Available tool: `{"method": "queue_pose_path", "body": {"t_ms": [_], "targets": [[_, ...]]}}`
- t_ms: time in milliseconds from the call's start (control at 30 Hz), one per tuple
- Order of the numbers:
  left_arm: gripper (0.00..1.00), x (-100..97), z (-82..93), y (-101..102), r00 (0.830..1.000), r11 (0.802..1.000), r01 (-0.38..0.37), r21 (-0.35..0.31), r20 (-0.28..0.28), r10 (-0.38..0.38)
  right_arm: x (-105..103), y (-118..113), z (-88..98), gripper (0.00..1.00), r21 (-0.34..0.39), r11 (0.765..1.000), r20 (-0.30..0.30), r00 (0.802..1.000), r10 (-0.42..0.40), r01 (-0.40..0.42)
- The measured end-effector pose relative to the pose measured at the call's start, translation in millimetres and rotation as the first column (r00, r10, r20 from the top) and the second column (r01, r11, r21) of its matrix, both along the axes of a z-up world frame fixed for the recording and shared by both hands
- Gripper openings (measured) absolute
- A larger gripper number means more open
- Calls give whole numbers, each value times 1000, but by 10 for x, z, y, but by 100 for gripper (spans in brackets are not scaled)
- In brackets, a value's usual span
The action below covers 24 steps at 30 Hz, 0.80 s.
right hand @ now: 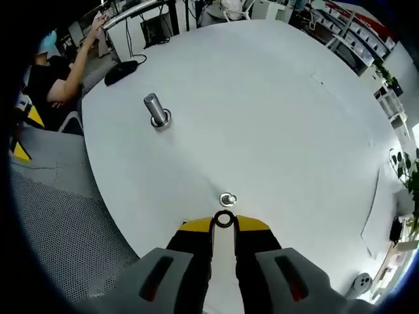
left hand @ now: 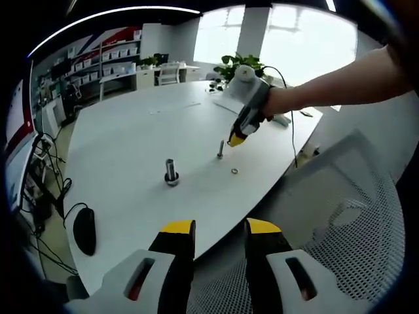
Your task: Place the washer onto the threaded stud by aligning its center hole with the stud, sliding it down to the base, and recovering from edge contact or off-axis alignment until the washer reaches the visible bottom stop.
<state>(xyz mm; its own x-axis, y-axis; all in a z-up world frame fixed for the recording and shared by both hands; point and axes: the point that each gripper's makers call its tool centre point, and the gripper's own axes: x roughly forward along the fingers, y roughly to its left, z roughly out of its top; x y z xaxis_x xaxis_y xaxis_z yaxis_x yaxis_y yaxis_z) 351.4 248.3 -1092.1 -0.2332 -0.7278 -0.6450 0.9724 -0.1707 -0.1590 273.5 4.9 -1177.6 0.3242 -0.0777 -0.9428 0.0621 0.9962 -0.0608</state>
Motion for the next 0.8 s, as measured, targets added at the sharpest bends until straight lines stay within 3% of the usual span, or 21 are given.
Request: {"method": "queue_pose_path", "body": {"t_ms": [67, 200, 800], "targets": [[28, 8, -15, -1, 1000, 1000, -1, 0, 0, 1, 96, 9, 106, 14, 3, 1000, 7, 1000, 8, -8], [28, 2, 1, -1, 1000, 1000, -1, -2, -1, 1, 92, 31, 103, 14, 8, 1000, 14, 1000, 14, -14], [28, -6, 8, 9, 1000, 1000, -3, 5, -3, 3, 175, -167, -35, 14, -40, 998, -6, 999, 54, -54]]}}
